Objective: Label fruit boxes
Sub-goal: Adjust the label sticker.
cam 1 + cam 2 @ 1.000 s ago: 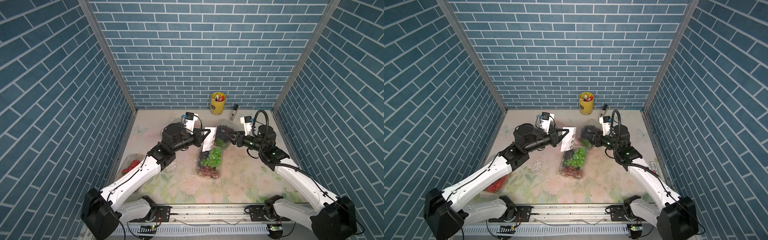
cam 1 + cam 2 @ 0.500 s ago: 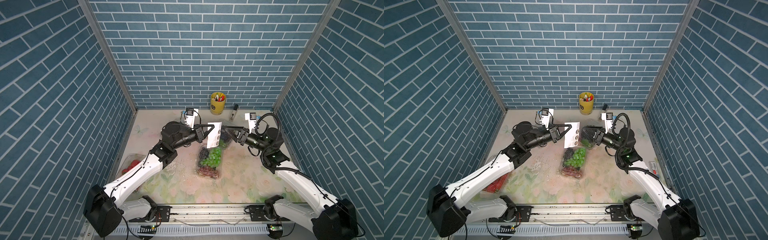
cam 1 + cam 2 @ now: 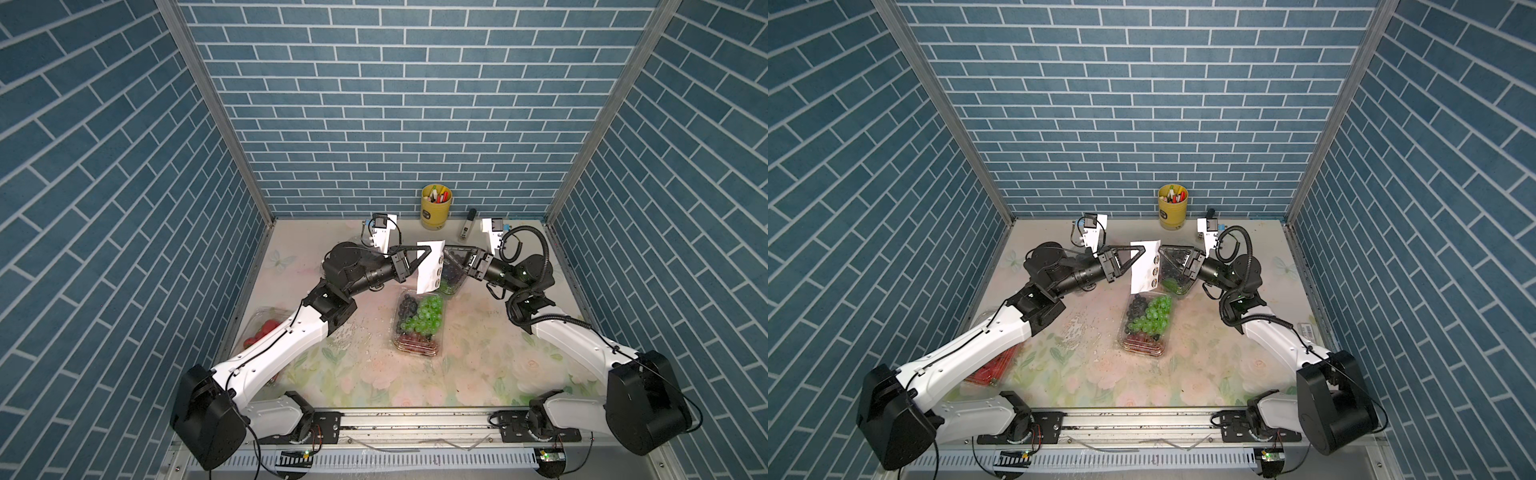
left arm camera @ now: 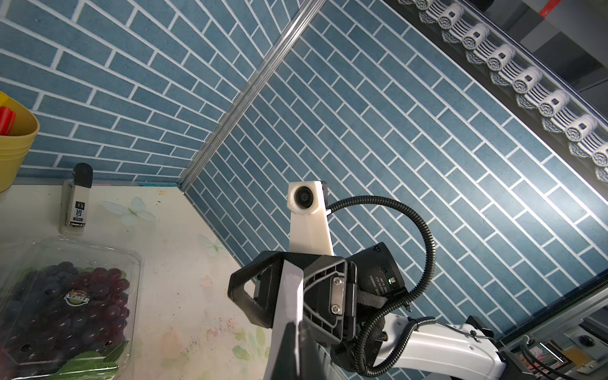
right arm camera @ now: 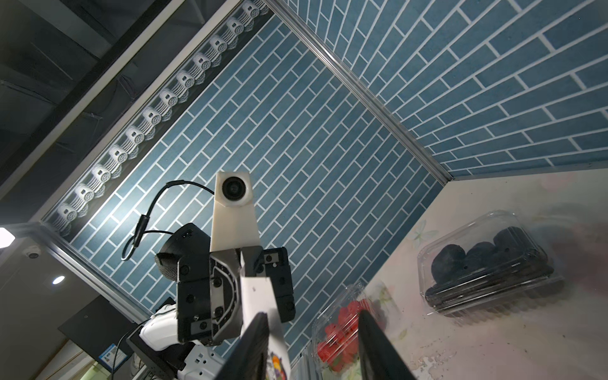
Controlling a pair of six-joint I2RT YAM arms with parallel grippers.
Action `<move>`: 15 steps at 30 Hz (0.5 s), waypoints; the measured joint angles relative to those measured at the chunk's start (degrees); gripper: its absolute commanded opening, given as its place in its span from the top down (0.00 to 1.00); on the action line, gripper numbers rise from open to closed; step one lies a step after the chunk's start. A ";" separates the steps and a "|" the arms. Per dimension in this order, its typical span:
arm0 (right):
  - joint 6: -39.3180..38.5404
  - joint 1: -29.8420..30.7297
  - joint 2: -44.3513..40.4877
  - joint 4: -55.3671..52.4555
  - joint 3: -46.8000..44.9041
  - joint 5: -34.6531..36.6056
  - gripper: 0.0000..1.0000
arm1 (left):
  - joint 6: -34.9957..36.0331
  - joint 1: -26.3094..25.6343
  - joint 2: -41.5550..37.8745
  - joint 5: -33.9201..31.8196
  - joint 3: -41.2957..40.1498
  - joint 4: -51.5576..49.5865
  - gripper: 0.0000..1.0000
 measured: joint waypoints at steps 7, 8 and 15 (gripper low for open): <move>1.81 0.44 0.09 3.74 -0.17 -1.16 0.61 | -0.31 1.11 0.02 -0.46 0.00 0.17 1.00; 1.84 0.55 0.09 3.98 -0.22 -1.29 0.61 | -0.50 1.29 0.02 -0.57 0.00 0.26 1.00; 2.21 1.42 0.15 4.59 -0.22 -2.19 0.62 | -1.03 1.62 0.24 -0.63 0.00 1.49 1.00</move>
